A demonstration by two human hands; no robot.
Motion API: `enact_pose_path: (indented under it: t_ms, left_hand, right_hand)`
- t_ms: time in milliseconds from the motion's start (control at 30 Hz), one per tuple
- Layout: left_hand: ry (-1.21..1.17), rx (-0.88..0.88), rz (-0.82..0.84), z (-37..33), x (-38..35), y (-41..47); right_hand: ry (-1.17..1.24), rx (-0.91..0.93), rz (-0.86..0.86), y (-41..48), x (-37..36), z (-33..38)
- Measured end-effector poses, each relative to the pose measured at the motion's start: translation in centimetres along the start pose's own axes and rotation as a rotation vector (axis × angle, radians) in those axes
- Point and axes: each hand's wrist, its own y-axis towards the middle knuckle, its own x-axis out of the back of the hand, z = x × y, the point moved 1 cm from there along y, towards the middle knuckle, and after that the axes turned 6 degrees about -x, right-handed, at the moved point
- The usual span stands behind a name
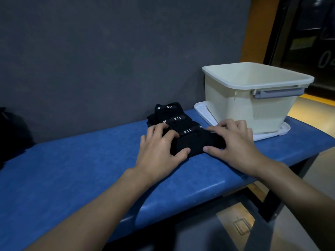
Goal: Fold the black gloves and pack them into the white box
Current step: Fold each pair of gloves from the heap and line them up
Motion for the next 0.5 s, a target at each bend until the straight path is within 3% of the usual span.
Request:
enact_pose_path:
  t_ms: [500]
  left_hand:
    - [-0.003, -0.002, -0.002, 0.21, -0.2, -0.08]
  right_hand:
    - [0.135, -0.004, 0.084, 0.17, -0.42, -0.12]
